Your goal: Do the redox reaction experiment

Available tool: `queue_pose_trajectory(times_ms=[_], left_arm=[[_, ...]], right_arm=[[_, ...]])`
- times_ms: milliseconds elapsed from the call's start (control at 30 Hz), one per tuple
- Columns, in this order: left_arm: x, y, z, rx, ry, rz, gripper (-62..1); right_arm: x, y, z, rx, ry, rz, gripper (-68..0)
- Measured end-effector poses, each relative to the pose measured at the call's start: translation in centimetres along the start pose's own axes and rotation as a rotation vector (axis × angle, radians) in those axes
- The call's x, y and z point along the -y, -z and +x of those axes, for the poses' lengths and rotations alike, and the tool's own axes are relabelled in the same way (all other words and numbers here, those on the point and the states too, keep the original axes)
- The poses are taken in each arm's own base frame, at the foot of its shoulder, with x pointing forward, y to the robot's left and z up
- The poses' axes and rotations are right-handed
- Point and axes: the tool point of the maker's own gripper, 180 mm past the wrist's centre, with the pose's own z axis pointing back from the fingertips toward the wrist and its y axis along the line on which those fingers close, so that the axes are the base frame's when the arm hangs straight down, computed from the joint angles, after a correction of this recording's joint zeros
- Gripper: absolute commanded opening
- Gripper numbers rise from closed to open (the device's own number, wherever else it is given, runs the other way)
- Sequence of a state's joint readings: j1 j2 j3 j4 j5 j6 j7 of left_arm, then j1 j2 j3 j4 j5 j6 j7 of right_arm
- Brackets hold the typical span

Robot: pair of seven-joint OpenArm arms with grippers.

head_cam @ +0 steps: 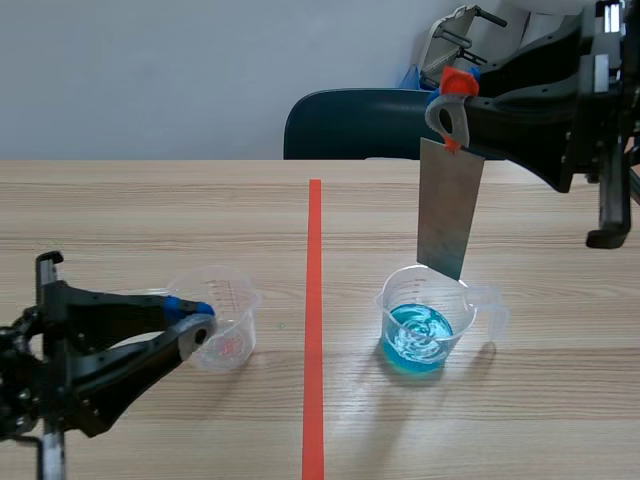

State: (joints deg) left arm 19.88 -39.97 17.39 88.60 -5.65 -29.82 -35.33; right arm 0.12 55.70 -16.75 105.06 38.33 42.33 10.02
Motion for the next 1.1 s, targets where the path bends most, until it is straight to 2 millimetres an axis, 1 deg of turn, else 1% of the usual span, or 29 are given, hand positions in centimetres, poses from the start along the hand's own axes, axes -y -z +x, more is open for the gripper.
queue_pose_trajectory(times_ms=[100, 200, 400, 567, 700, 900, 1000, 1100], left_arm=[[0.0, 1.4, 0.5, 0.033, -0.025, 0.006, -56.9], [0.0, 2.7, 0.1, 0.013, -0.018, 0.007, -56.9], [0.5, 5.6, 0.0, 0.029, -0.037, 0.000, -56.9], [0.4, 7.5, -0.2, 0.044, -0.042, 0.002, -56.9], [0.4, 8.7, -0.8, 0.050, -0.056, -0.003, -56.9], [0.2, 10.2, -3.1, -0.005, -0.082, 0.021, -56.9], [-0.1, 10.8, -3.5, -0.001, -0.099, 0.044, -56.9], [0.1, 11.5, -3.4, 0.010, -0.114, 0.052, -56.9]], right_arm=[[0.0, 0.0, 0.0, 0.000, 0.000, 0.000, -66.9], [0.0, 0.0, 0.0, -0.001, 0.000, 0.000, -66.9], [0.0, 0.0, 0.0, 0.000, 0.000, 0.000, -66.9], [0.0, 0.0, 0.0, 0.000, 0.000, 0.000, -66.9], [0.0, 0.0, 0.0, 0.000, 0.000, 0.000, -66.9], [0.0, 0.0, 0.0, 0.000, 0.000, 0.000, -66.9], [0.0, 0.0, 0.0, 0.000, 0.000, 0.000, -66.9], [0.0, 0.0, 0.0, 0.000, 0.000, 0.000, -66.9]])
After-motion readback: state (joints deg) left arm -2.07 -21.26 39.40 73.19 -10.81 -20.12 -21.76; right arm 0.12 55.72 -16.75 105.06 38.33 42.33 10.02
